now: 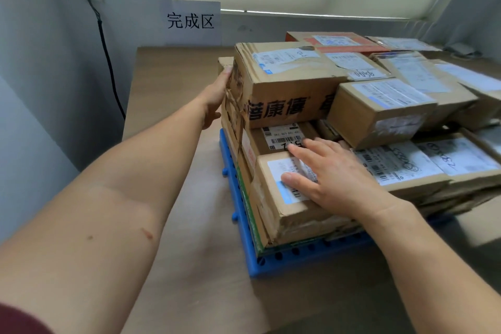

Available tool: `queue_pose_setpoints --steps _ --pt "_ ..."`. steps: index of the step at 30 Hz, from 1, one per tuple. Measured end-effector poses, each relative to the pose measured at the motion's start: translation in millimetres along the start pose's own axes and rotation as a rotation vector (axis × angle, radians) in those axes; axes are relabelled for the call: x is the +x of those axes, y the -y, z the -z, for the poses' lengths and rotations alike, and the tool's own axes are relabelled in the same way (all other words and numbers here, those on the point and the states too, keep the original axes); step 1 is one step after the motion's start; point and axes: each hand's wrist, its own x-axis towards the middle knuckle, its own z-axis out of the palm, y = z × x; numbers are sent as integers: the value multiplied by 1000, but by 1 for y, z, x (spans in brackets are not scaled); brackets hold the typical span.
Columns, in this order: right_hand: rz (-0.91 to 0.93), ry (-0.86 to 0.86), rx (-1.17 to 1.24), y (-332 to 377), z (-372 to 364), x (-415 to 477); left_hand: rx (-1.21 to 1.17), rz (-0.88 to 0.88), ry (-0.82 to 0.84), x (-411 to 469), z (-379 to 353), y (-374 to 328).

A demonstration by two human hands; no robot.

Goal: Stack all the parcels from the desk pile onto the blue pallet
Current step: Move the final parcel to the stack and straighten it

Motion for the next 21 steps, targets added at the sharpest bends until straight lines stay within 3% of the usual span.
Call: queue_pose_setpoints --steps 4,11,21 --pt "4 -82 45 -5 1 -8 26 -48 -106 -17 6 12" --pt "60 -179 -1 -13 13 -35 309 -227 -348 -109 -7 42" --pt "119 -315 -8 -59 20 -99 672 -488 -543 -238 -102 45"
